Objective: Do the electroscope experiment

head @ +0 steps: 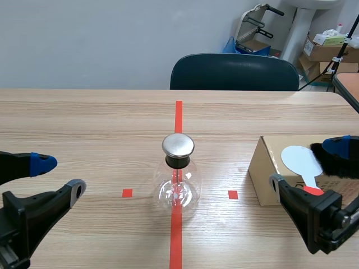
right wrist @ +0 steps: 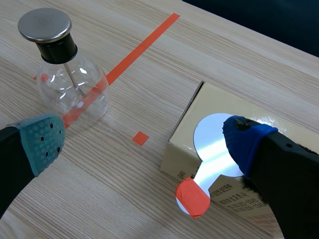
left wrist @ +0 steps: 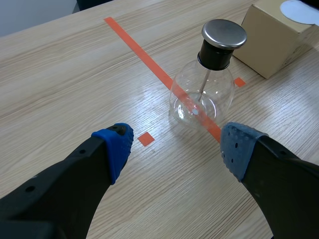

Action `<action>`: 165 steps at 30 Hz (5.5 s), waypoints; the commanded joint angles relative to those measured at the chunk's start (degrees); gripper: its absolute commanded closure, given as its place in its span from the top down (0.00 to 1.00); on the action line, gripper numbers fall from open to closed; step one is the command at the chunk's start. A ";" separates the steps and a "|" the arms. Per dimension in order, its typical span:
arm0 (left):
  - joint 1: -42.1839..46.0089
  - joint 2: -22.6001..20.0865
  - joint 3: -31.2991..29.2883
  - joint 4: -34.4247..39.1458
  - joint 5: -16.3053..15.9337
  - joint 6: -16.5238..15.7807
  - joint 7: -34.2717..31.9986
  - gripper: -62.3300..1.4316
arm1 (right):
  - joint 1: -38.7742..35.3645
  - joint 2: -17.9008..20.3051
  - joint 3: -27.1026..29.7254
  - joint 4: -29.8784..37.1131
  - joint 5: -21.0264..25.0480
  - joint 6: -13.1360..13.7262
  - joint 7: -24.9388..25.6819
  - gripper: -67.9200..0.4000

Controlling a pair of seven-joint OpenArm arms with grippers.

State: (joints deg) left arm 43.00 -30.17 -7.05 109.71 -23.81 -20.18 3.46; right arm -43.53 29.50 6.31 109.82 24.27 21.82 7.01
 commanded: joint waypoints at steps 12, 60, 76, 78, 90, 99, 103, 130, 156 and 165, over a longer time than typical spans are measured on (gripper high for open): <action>-0.02 -0.02 0.11 0.59 -0.31 -0.09 0.09 0.64 | 0.52 0.13 0.48 0.70 0.44 0.04 0.61 1.00; -0.20 -20.83 10.51 1.57 -4.09 -5.07 -19.54 0.64 | 0.24 -12.68 -8.61 -23.58 -80.87 -59.84 5.01 1.00; -0.20 -24.48 14.23 2.78 -4.02 -5.31 -23.28 0.64 | 10.84 -12.70 -15.21 -30.05 -81.13 -59.76 0.07 1.00; -0.20 -24.46 14.21 2.78 -4.00 -5.29 -23.37 0.64 | 11.65 -12.70 -15.89 -30.58 -81.33 -59.74 -0.22 1.00; -0.20 -23.82 14.21 2.78 -2.45 -5.27 -23.41 0.64 | 12.90 -12.98 -17.27 -30.93 -83.32 -59.54 -0.96 1.00; -0.20 -23.82 14.21 2.75 -2.45 -5.27 -23.41 0.64 | 12.90 -12.98 -17.25 -30.93 -84.39 -59.54 -2.32 0.76; -0.20 -23.82 14.21 2.75 -2.45 -5.25 -23.41 0.64 | 12.90 -12.98 -17.25 -30.93 -85.42 -59.52 -3.37 0.70; -0.20 -23.82 14.21 2.75 -2.49 -5.25 -23.61 0.64 | 12.90 -12.96 -17.20 -30.93 -85.61 -59.56 -4.33 0.02; -0.20 -23.82 14.21 2.75 -2.49 -5.25 -23.63 0.64 | 12.90 -12.85 -17.20 -30.93 -85.59 -59.54 -4.33 0.02; -0.20 -23.82 14.21 2.75 -2.49 -5.25 -23.63 0.64 | 12.90 -12.85 -17.20 -30.93 -85.59 -59.54 -4.33 0.02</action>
State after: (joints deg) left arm 42.87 -54.46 7.01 111.28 -25.93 -25.19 -19.18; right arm -31.16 15.90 -11.35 78.22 -61.32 -37.08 2.90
